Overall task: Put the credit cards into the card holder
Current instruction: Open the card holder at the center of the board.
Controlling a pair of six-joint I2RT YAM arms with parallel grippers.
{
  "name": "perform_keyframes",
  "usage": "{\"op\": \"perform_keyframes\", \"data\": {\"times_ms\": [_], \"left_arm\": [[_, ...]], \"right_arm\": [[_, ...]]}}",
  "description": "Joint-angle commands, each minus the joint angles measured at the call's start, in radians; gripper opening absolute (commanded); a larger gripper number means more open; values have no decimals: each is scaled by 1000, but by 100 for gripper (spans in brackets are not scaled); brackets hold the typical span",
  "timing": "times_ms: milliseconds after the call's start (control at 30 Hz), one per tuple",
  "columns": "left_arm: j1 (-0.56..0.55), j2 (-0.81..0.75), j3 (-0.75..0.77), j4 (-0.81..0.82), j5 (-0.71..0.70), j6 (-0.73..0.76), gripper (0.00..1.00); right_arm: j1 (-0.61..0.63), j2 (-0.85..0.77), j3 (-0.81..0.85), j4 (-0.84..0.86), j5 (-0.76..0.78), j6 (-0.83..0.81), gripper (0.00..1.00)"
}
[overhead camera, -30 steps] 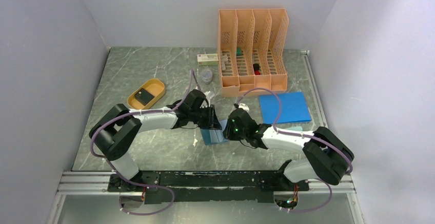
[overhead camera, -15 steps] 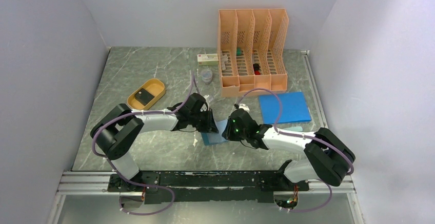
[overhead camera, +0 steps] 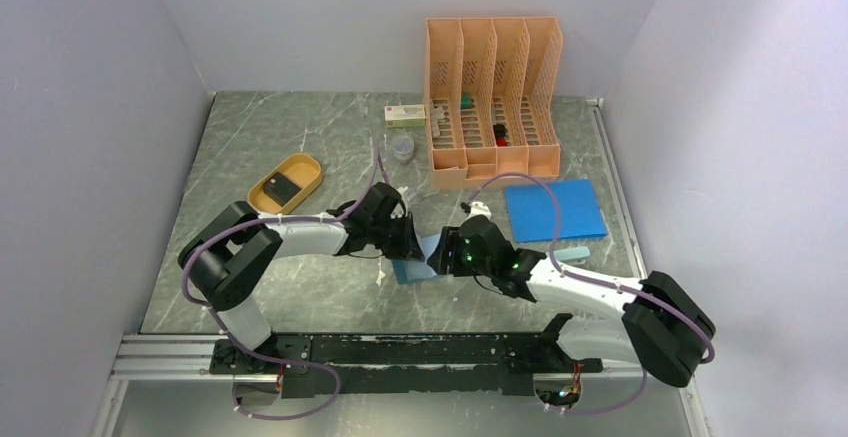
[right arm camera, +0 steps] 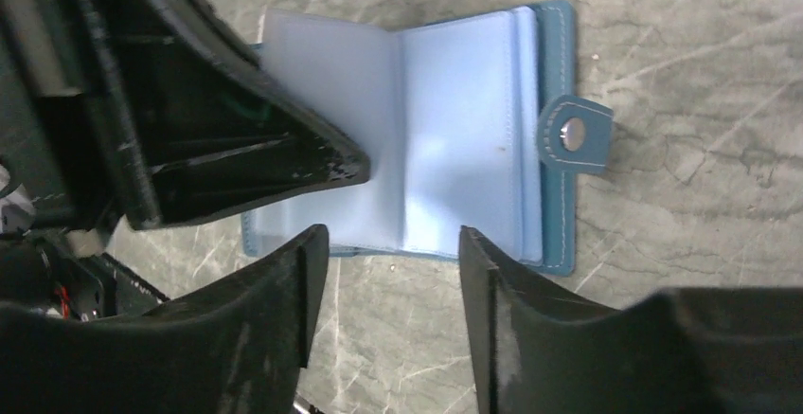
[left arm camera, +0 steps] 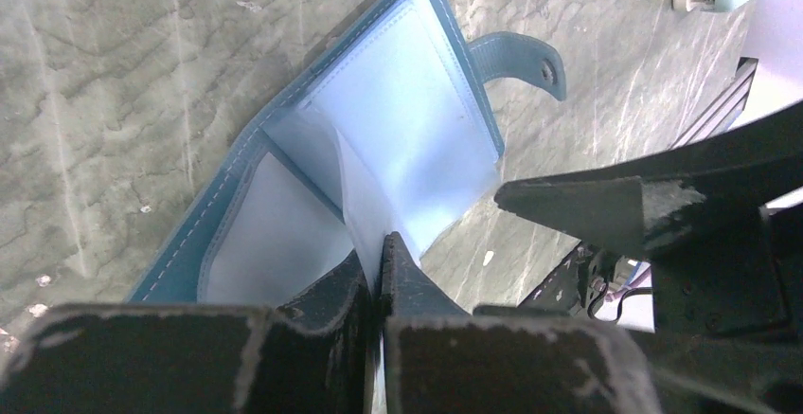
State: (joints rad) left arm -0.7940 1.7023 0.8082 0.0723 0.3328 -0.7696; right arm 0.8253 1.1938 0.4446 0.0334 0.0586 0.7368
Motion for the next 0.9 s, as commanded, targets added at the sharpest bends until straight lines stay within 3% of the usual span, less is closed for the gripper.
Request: {"op": "perform_keyframes", "data": {"times_ms": [0, 467, 667, 867], "left_arm": [[-7, 11, 9, 1, -19, 11, 7], [-7, -3, 9, 2, -5, -5, 5], [-7, -9, 6, 0, -3, -4, 5], [-7, -12, 6, -9, -10, 1, 5]], "right_arm": [[32, -43, 3, 3, 21, -66, 60], [176, 104, 109, -3, 146, -79, 76], [184, 156, 146, -49, 193, -69, 74], [183, 156, 147, -74, 214, -66, 65]]}}
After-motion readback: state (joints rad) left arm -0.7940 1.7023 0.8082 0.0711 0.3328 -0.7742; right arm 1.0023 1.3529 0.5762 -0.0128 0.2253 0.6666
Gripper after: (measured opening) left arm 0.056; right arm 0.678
